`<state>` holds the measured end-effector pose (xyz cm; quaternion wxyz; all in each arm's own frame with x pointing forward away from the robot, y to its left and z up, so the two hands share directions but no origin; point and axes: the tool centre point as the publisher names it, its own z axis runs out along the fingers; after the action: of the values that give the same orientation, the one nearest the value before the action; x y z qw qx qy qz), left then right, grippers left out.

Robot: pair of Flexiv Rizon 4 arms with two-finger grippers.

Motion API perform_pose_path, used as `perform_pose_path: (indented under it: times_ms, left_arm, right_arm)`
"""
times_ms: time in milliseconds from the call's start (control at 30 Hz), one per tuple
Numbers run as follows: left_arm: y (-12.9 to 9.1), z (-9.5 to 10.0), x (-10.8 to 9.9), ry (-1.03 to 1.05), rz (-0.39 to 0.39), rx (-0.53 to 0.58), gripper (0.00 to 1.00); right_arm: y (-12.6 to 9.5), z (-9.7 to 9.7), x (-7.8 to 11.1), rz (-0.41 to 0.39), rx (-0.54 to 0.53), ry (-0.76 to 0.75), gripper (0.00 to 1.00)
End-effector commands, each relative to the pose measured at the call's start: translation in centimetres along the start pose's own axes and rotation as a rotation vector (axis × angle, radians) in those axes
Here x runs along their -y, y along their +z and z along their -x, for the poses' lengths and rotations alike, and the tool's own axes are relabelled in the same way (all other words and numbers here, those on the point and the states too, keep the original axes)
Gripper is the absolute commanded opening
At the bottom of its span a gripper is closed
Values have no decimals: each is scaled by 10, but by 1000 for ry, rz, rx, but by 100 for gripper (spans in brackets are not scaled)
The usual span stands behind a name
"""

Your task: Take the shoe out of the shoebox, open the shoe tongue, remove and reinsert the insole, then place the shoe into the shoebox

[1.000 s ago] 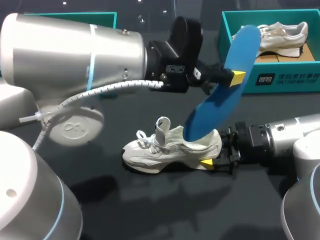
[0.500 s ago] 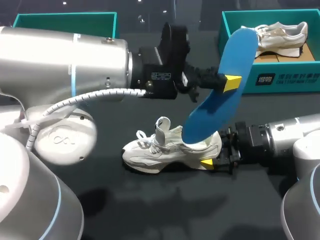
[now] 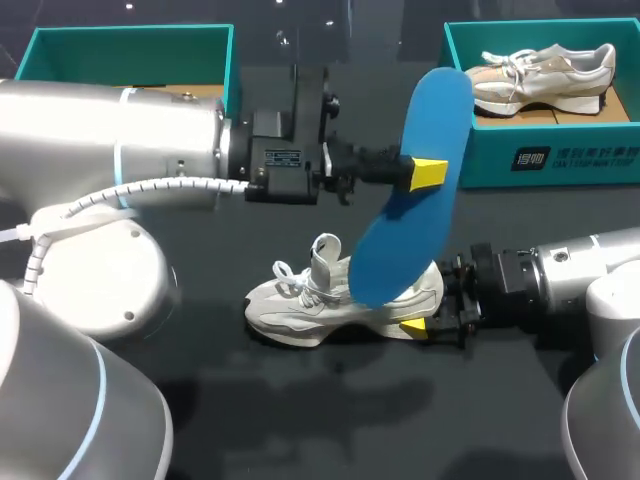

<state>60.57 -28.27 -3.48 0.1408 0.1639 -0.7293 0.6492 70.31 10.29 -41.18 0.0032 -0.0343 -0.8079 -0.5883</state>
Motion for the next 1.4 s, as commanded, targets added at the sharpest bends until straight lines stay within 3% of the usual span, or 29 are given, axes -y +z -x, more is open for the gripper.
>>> perform_pose_path:
  times_ms: [33,1233,1267,1333,1367,1400]
  left_arm:
    - [-30,2,-21,-9,-61,-71,0]
    - [-53,8,-38,-64,-79,-43,0]
    - [-53,8,-38,-64,-79,-43,0]
    - [-53,8,-38,-64,-79,-43,0]
    - [-53,8,-38,-64,-79,-43,0]
    - [-53,8,-38,-64,-79,-43,0]
  right_arm:
    - [2,-1,0,-3,2,1,0]
    - [2,-1,0,-3,2,1,0]
    - [1,0,0,-12,-3,-8,10]
    - [-2,2,-1,-22,-1,-9,44]
    - [-3,2,-1,-31,-5,-14,81]
    - [-4,3,-1,-42,-2,-13,100]
